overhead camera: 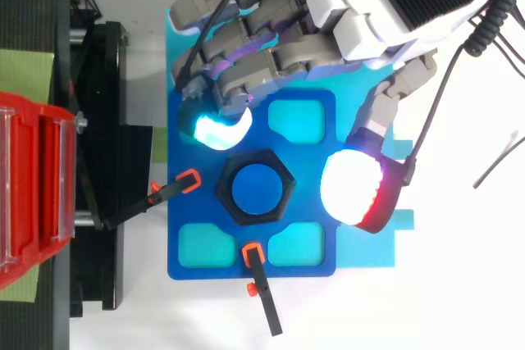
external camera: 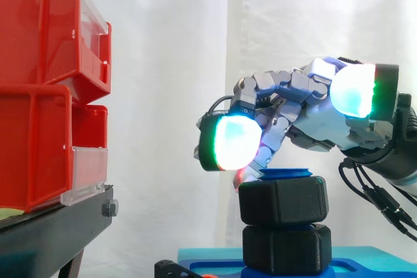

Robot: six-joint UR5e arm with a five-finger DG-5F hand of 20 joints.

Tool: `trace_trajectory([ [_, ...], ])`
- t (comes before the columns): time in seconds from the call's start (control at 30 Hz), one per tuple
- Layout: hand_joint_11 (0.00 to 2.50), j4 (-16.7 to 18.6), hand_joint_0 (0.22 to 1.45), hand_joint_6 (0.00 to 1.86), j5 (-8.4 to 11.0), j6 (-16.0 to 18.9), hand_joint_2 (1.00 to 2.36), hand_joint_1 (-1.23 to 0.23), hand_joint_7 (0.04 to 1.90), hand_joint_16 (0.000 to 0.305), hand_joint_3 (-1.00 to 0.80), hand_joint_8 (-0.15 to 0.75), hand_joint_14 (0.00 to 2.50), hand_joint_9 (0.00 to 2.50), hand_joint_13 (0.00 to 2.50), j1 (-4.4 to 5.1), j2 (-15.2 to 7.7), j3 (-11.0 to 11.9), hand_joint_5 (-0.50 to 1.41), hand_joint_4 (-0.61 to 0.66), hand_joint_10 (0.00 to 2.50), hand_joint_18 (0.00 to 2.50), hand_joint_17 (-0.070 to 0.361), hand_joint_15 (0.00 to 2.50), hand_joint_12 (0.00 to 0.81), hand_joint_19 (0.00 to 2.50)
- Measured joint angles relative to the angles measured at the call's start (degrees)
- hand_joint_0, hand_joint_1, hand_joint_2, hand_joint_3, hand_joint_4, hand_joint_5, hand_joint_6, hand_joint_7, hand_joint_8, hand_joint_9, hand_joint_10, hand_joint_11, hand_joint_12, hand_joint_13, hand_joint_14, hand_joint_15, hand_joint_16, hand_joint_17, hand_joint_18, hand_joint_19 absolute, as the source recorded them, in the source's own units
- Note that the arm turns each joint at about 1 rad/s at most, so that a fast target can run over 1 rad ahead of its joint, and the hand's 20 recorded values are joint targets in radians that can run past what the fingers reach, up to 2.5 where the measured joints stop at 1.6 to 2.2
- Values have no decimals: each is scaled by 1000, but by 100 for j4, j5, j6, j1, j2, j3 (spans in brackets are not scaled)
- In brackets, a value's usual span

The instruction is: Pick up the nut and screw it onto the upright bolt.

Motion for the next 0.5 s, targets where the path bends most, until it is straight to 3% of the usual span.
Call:
trace_trajectory([
  [0.17, 0, 5, 433, 502, -2, -1, 1000, -124, 724, 42, -500, 269, 0, 785, 510, 43, -2, 2, -163, 218, 0, 220, 94, 0, 341, 0],
  [0.5, 0, -168, 431, 502, 34, -32, 1000, -117, 713, 43, -500, 270, 0, 704, 471, 212, -19, -63, -170, 214, 0, 155, 96, 0, 351, 0],
])
